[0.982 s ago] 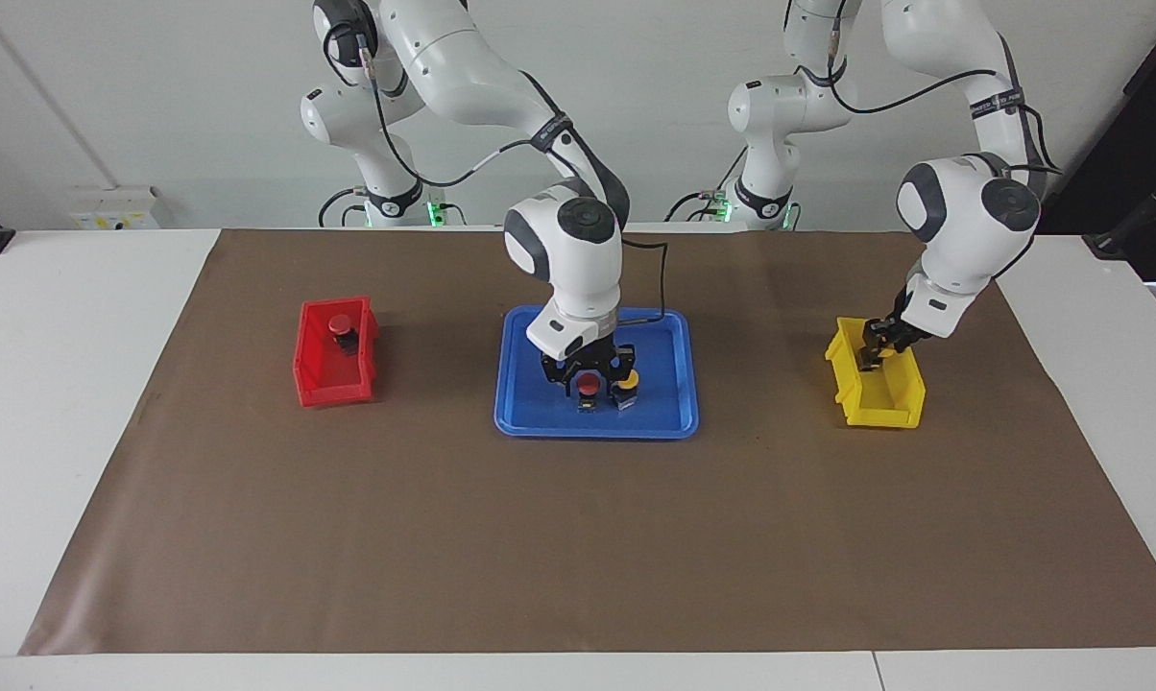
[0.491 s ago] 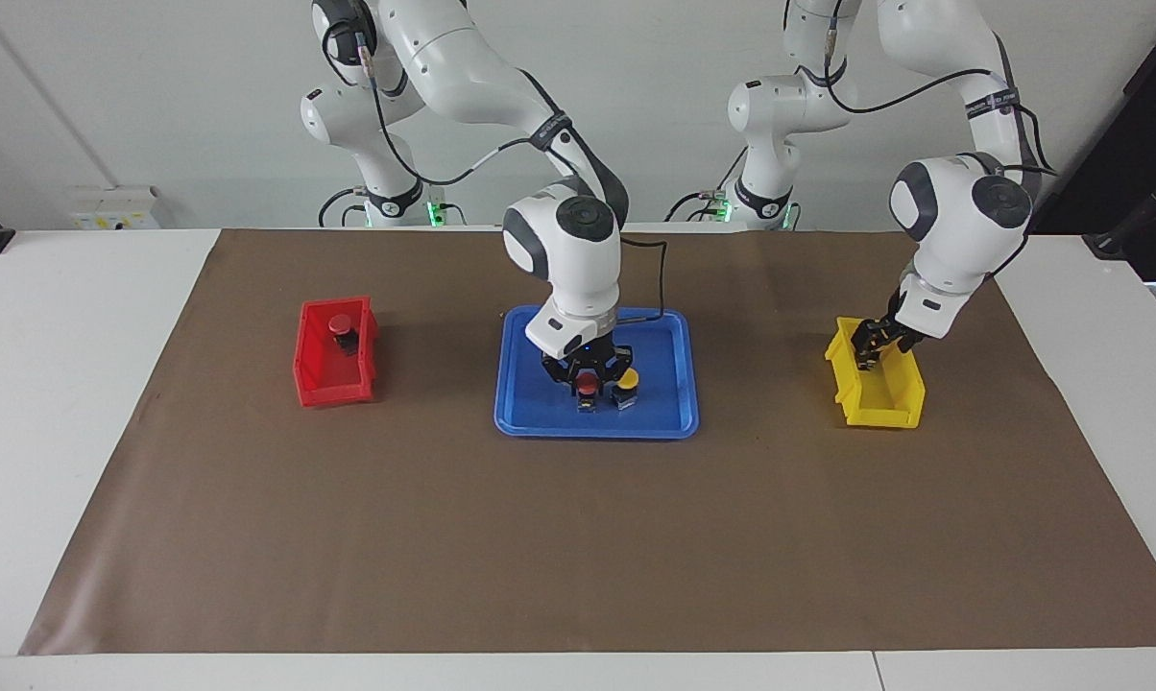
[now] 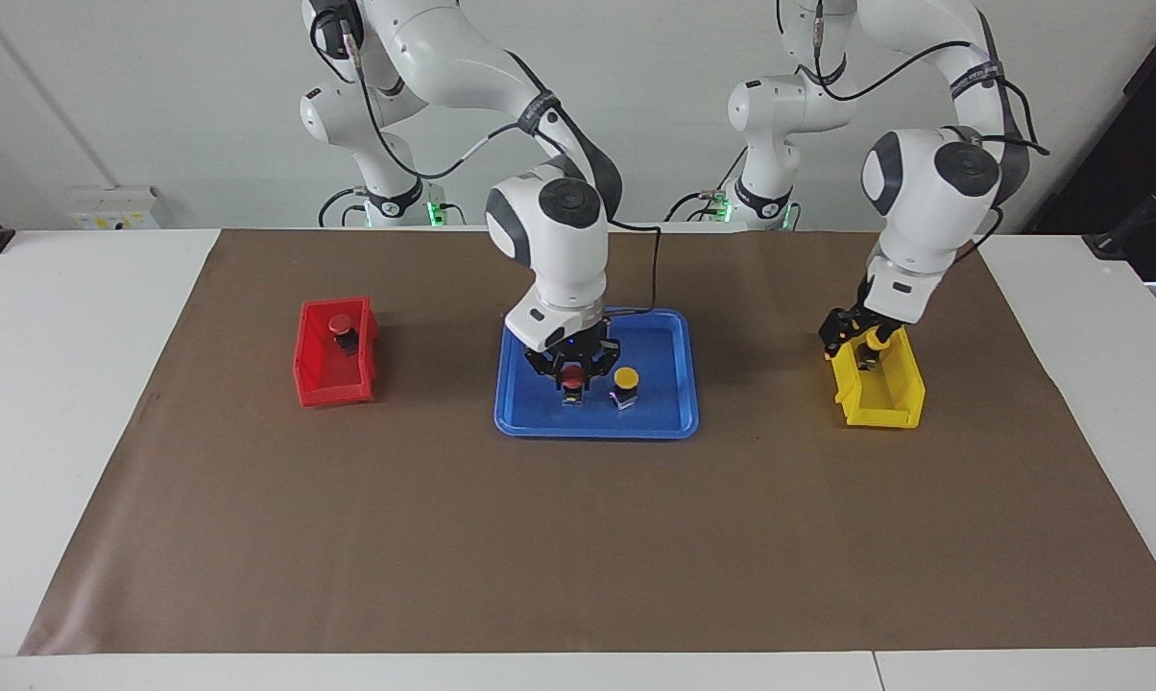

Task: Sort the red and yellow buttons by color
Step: 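Carry the red button to the red bin while the left gripper grasps yellow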

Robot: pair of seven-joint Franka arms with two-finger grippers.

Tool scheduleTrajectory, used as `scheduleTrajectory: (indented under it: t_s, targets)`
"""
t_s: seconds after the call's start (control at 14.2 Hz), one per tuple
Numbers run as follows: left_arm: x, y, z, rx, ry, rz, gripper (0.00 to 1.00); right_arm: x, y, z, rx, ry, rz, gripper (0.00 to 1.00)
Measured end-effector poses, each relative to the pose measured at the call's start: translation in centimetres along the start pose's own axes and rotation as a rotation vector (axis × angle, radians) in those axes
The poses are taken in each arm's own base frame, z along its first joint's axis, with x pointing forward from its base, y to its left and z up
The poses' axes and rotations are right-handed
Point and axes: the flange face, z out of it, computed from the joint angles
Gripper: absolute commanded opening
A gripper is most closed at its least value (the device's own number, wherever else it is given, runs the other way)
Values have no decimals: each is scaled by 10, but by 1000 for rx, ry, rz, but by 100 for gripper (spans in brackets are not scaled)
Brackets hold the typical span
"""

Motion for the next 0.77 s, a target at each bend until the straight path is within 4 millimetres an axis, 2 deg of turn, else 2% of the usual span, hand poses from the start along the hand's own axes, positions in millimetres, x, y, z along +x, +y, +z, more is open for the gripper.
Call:
scheduleTrajectory:
  t_s: [0.14, 0.28, 0.42, 0.56, 0.77]
  targets:
    - [-20, 53, -13, -16, 25, -26, 96, 16, 69, -38, -16, -29, -14, 16]
    - [-39, 93, -17, -28, 28, -33, 96, 15, 138, -54, -29, -73, -40, 16]
    - [-58, 135, -11, -31, 18, -27, 96, 2, 208, -51, -26, -99, -75, 16]
    - [-76, 175, 0, -14, 23, -24, 96, -15, 264, -39, -16, -105, -107, 16]
    - [-82, 218, 12, -18, 26, -32, 96, -27, 314, -24, -8, -90, -138, 16]
